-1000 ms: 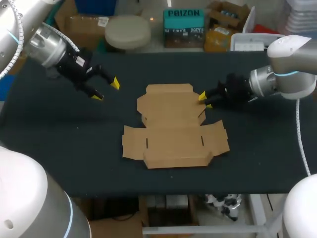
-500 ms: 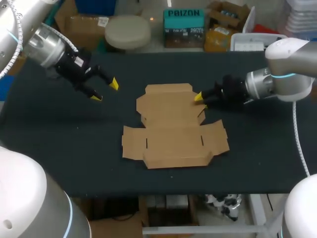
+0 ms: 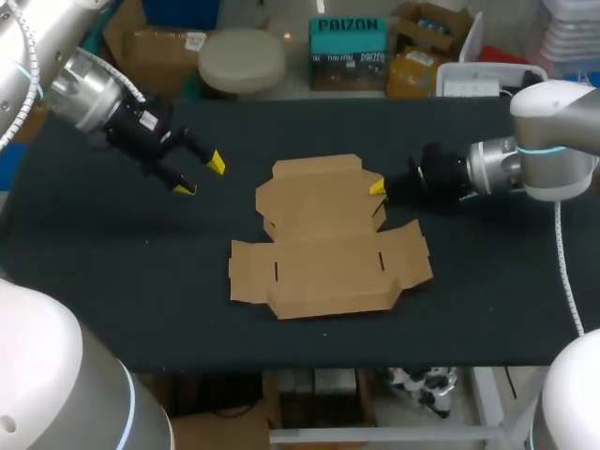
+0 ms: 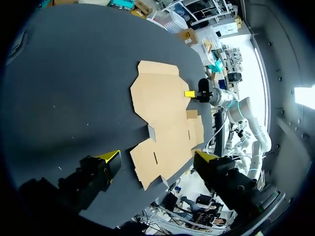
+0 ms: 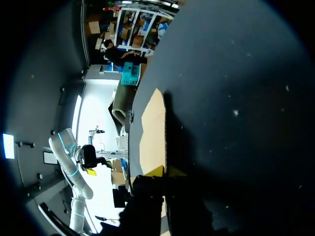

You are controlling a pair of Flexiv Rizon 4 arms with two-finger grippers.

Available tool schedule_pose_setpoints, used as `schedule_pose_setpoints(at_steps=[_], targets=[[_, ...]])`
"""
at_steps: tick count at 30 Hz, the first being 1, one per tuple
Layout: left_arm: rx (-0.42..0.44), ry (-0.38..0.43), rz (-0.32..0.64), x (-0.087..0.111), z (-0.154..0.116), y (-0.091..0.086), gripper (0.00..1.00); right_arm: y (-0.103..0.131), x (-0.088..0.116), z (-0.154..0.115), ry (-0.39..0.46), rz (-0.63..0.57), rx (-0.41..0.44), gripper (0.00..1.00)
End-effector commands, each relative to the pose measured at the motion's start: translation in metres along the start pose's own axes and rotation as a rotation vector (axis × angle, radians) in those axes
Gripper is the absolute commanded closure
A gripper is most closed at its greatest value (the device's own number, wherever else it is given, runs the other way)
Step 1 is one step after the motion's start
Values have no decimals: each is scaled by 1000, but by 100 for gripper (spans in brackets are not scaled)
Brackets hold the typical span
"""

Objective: Assemble the packaging by folding the flat box into shape, placing the metal phone stand inside, and closing the box properly

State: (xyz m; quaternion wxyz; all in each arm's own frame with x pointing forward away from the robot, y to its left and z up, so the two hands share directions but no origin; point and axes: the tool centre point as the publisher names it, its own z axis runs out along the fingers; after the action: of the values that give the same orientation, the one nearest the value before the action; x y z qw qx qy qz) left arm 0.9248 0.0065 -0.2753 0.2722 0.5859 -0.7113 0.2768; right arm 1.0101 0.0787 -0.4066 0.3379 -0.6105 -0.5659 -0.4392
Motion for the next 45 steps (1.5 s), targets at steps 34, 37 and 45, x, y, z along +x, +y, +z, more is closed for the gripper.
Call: schedule_pose_setpoints(at_steps=[34,37,45], targets=[[68,115,198,2,14,-25,0,-11,48,-32,225,-178,-89,100],[98,110,224,4,14,-28,0,-11,53,-36,263,-208,-105,100],[183,117,309,9,13,-37,0,-8,67,-40,348,-295,-127,100]])
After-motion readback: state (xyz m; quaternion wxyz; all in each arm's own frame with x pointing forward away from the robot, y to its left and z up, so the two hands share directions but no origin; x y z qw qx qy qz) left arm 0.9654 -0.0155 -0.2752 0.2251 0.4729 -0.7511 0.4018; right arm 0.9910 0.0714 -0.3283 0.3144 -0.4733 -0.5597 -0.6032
